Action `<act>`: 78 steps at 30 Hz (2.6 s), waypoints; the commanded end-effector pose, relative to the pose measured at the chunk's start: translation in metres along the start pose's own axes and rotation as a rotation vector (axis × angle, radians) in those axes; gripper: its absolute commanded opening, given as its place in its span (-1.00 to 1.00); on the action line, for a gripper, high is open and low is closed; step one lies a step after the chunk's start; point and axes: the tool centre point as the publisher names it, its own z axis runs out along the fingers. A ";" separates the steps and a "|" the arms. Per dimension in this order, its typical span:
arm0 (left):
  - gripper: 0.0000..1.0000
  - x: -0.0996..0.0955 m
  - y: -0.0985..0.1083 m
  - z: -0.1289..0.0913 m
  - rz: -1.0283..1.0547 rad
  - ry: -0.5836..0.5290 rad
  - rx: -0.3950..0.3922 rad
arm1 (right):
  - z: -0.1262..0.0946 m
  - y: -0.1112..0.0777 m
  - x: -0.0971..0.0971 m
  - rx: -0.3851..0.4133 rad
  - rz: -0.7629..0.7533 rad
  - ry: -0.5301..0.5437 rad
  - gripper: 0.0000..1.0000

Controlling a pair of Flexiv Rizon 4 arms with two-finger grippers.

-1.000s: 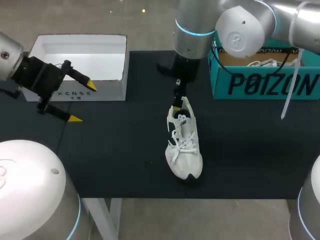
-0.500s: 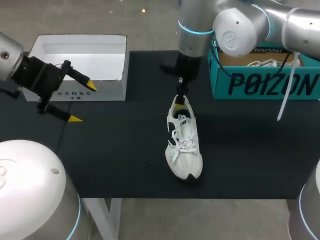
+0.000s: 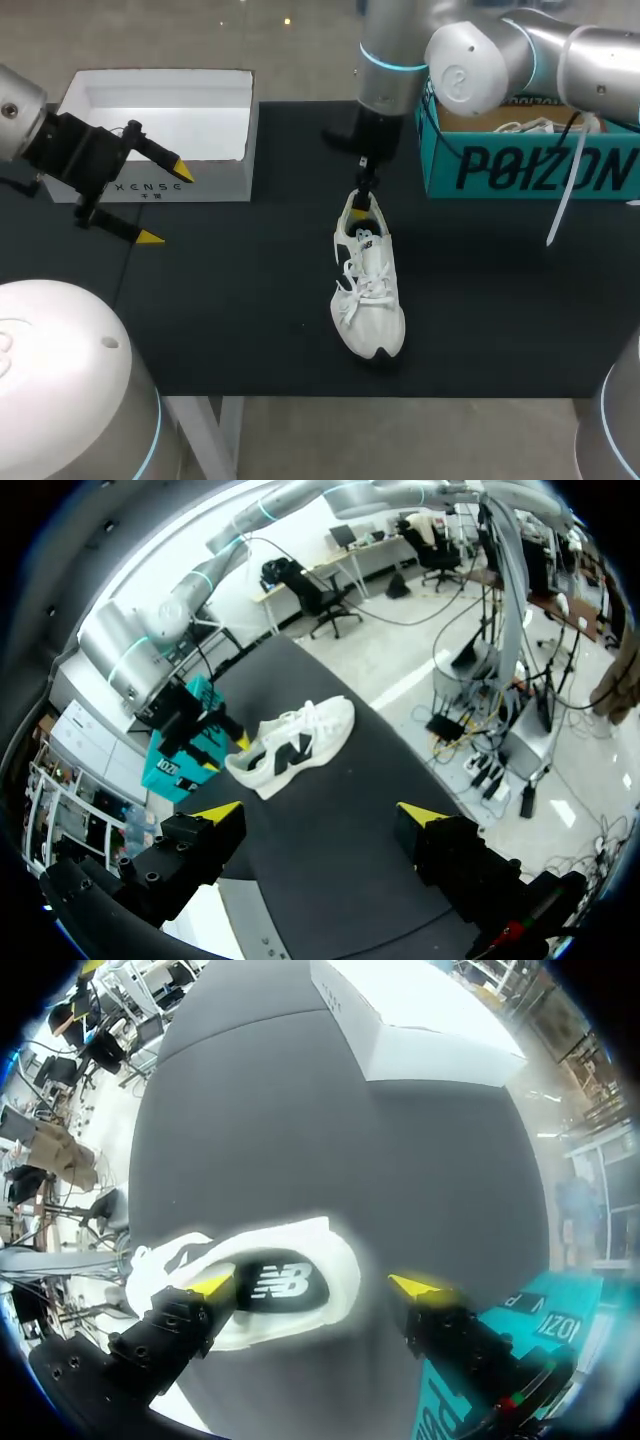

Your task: Take the shoe out of the shoebox, open the shoe tongue, remove and reinsert the insole, then place the shoe into the shoebox

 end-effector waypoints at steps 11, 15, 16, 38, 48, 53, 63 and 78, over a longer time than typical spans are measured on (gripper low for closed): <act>1.00 0.000 -0.001 0.000 0.000 0.003 -0.004 | 0.019 0.006 -0.010 0.020 -0.003 0.000 1.00; 1.00 0.000 -0.001 0.000 0.000 0.003 -0.004 | 0.021 0.005 -0.014 0.022 0.009 0.000 1.00; 1.00 0.000 -0.001 0.000 0.000 0.003 -0.004 | 0.021 0.005 -0.015 0.023 0.010 0.000 1.00; 1.00 0.000 -0.001 0.000 0.000 0.003 -0.004 | 0.026 0.000 -0.028 0.037 0.023 -0.004 -0.28; 1.00 0.000 -0.001 0.000 0.000 0.003 -0.004 | 0.027 0.000 -0.027 0.037 0.022 -0.003 -0.78; 1.00 0.000 -0.001 0.000 0.000 0.003 -0.004 | 0.026 -0.001 -0.023 0.039 0.023 -0.003 -1.00; 1.00 0.000 -0.001 0.000 0.000 0.003 -0.004 | 0.004 0.001 -0.011 0.021 0.025 -0.038 -1.00; 1.00 0.000 -0.001 0.000 0.000 0.003 -0.004 | -0.126 0.022 -0.036 -0.004 0.063 -0.197 -1.00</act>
